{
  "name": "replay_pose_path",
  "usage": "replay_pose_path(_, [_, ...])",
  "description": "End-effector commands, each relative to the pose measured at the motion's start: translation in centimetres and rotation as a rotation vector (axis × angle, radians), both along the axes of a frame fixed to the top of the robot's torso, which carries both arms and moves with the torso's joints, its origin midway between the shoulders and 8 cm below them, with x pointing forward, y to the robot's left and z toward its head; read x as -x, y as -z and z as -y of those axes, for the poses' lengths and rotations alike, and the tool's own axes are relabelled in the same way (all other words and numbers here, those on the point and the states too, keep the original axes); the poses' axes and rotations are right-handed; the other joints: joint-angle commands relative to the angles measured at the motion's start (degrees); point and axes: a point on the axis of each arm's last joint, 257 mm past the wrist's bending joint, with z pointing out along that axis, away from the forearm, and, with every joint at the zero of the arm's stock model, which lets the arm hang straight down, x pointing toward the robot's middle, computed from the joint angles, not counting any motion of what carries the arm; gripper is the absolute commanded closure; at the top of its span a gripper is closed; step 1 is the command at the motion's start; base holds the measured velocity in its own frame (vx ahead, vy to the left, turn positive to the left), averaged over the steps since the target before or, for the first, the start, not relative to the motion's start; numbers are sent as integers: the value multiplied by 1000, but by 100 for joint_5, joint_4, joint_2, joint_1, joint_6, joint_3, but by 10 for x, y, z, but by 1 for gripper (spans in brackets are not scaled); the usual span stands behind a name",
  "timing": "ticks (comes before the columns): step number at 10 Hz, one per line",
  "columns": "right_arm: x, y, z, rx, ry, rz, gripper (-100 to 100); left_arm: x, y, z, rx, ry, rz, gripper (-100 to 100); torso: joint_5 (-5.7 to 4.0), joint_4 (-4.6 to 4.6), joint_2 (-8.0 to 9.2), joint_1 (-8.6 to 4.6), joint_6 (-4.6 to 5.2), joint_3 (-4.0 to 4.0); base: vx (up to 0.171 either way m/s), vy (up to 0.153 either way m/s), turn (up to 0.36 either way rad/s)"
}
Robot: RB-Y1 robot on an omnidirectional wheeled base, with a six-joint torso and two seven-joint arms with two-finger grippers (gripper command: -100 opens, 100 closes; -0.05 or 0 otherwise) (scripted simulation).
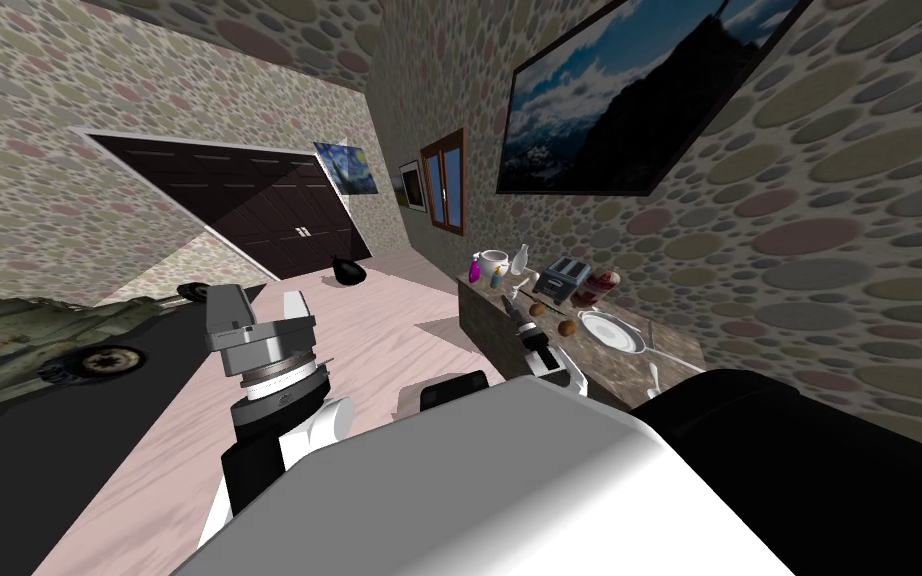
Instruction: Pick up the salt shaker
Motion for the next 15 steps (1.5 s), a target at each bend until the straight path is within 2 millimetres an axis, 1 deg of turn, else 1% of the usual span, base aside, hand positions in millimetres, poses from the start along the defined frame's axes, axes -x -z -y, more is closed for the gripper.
replay_pose_path(1, [-3, 18, 15, 70, 18, -51, -100, 0, 0, 0, 0, 0, 0, 0, 0, 0, 0, 0, 0, 0, 21, 48, -19])
replay_pose_path(2, [-4, 27, 25, 132, 30, -81, -100, 0, 0, 0, 0, 0, 0, 0, 0, 0, 0, -1, 1, 0, 35, 64, -41])
replay_pose_path(3, [-3, 33, 27, 130, 33, -93, -100, 0, 0, 0, 0, 0, 0, 0, 0, -1, -5, 4, 0, -2, 31, 46, -18])
replay_pose_path(5, [-2, 59, 53, 253, 61, -174, -100, 0, 0, 0, 0, 0, 0, 0, 0, -1, -2, -3, 1, -1, 40, 51, -35])
replay_pose_path(6, [-2, 59, 53, 253, 61, -174, -100, 0, 0, 0, 0, 0, 0, 0, 1, -2, -9, 3, 1, -5, 44, 49, -16])
replay_pose_path(8, [1, 81, 82, 377, 87, -249, -100, 0, 0, 0, 0, 0, 0, 0, 0, -2, -7, -2, 0, -4, 50, 56, -28])
replay_pose_path(11, [6, 101, 128, 556, 124, -347, -100, 0, 0, 0, 0, 0, 0, 0, 2, -5, -25, 11, -1, -14, 86, 82, -43])
replay_pose_path(13, [9, 109, 159, 665, 147, -402, -100, 0, 0, 0, 0, 0, 0, 0, 2, -6, -32, 7, -1, -18, 103, 60, -36])
replay_pose_path(15, [12, 111, 187, 762, 168, -447, -100, 0, 0, 0, 0, 0, 0, 0, 1, -7, -32, 6, 0, -18, 108, 77, -32])
